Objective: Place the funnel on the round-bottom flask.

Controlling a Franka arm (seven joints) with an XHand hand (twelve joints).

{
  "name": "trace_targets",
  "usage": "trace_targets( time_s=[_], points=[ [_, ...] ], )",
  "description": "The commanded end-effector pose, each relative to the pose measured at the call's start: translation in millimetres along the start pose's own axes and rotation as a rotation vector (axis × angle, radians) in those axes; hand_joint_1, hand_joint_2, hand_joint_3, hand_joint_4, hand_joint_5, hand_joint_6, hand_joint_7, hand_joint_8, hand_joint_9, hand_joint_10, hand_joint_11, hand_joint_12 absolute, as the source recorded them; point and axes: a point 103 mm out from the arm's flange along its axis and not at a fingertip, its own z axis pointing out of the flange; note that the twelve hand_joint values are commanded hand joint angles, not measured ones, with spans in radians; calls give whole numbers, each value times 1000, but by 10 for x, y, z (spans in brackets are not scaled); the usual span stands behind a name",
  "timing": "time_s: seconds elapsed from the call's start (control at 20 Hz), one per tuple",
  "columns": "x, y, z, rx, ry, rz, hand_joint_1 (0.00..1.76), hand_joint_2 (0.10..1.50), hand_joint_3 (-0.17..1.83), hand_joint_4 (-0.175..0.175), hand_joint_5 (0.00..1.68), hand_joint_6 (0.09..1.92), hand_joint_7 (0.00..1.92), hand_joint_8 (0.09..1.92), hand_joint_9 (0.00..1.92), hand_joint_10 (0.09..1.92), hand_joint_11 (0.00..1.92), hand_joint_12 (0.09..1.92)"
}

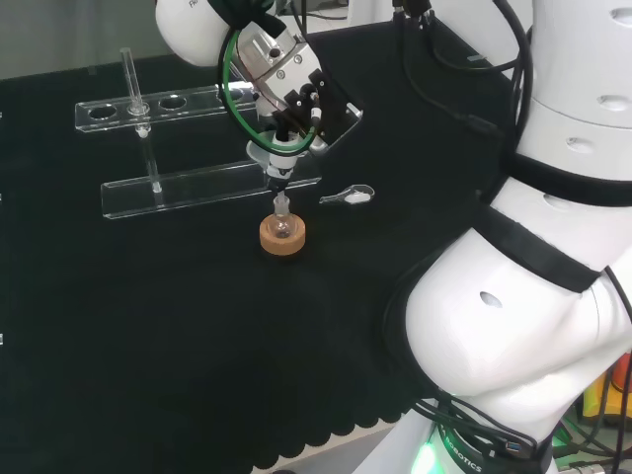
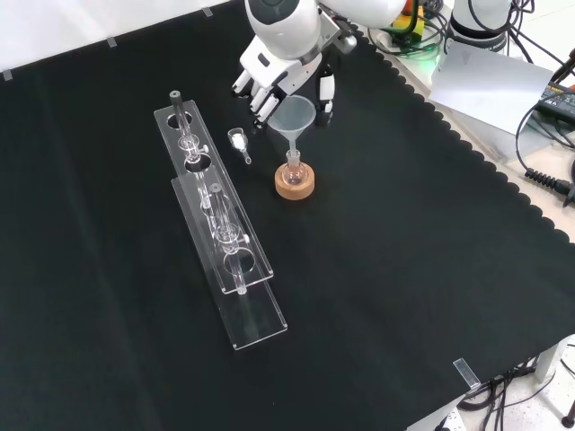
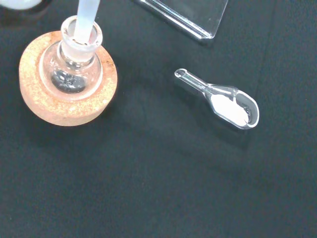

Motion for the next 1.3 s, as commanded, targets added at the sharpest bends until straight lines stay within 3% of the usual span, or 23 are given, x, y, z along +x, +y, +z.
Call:
trace_targets(
  time_s=[0.05,1.3],
  points=[
    [18,10,6,2,-4,-1,670,716,384,-1,414,627,608,1033,925,786,276,1450],
    [103,98,194,14,-20,0,664,718,386,-7,395,616,607,1034,909,793,274,1450]
  ],
)
